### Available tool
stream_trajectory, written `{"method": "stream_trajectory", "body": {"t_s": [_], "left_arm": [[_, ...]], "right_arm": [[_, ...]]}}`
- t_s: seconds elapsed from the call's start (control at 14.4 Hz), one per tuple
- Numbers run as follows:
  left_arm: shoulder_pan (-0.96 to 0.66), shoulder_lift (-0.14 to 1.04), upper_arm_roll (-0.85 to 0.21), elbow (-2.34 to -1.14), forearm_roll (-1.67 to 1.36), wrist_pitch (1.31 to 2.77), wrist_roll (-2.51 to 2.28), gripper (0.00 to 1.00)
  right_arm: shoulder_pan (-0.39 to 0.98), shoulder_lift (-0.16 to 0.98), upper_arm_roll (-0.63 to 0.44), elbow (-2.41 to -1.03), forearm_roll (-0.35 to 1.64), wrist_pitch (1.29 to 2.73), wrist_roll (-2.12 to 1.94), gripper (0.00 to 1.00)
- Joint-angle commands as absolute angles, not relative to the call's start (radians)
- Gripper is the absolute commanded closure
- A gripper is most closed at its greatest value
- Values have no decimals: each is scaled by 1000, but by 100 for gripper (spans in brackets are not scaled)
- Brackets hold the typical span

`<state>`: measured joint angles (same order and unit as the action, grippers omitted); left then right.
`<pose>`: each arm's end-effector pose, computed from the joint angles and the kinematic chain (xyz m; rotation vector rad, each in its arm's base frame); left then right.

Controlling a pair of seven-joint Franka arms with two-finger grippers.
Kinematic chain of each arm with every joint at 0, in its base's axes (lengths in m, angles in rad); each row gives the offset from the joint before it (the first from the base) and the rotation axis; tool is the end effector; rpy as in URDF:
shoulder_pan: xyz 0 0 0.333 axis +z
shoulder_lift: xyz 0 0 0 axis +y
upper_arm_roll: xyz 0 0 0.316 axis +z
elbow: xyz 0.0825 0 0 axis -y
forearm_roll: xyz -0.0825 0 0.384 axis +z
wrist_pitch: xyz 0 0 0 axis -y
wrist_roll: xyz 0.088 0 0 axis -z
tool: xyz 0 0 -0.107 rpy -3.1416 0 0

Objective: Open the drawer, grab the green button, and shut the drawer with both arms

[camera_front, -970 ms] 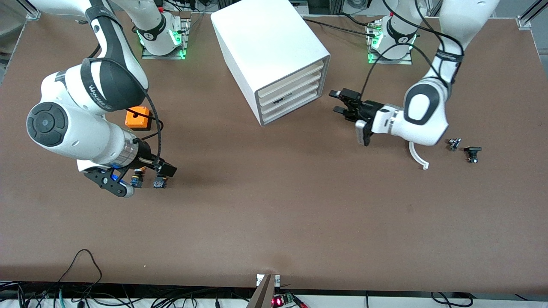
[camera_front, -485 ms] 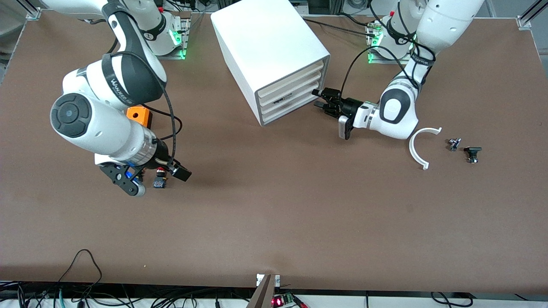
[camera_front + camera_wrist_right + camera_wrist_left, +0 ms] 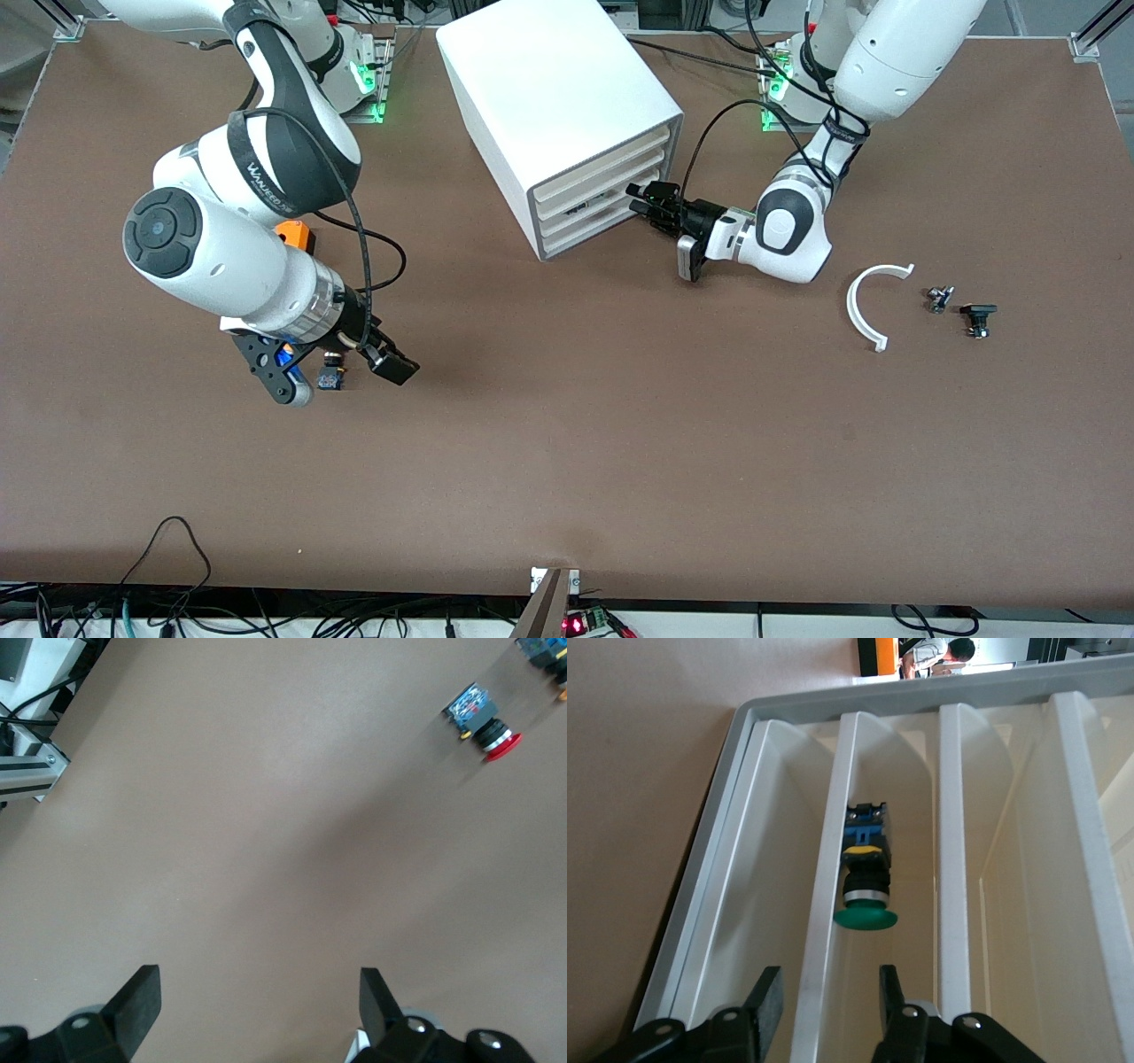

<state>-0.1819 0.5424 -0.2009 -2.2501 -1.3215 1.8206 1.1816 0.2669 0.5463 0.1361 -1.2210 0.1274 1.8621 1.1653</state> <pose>0.3999 -0.2556 0.1300 1.7505 -0.4355 -0.3606 0.6721 0.2711 0.4718 -2.6921 1.1638 0.0971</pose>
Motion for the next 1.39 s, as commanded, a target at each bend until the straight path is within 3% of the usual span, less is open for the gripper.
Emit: {"method": "stream_trajectory", "body": {"t_s": [0.0, 0.21, 0.28, 0.42, 0.9, 1.32], "left_arm": [[-178, 558, -207, -2264, -1355, 1832, 1227, 58], [-179, 584, -213, -2264, -1367, 1833, 1261, 63], [-179, 591, -225, -2264, -1374, 1833, 1273, 70], [-179, 600, -229, -2264, -1384, 1833, 1275, 100], [-170, 597, -227, -2250, -1390, 1829, 1255, 100], [-167, 610, -132, -2145, -1342, 1829, 1207, 100]], "right_arm": [[284, 561, 138, -1193, 144, 1890, 1227, 1], [294, 561, 140, -1193, 147, 1934, 1288, 1], [302, 561, 143, -1193, 150, 1950, 1311, 1], [304, 561, 147, -1193, 202, 1982, 1356, 1], [357, 561, 147, -1192, 222, 2034, 1437, 1], [408, 558, 147, -1190, 224, 2034, 1485, 1]]}}
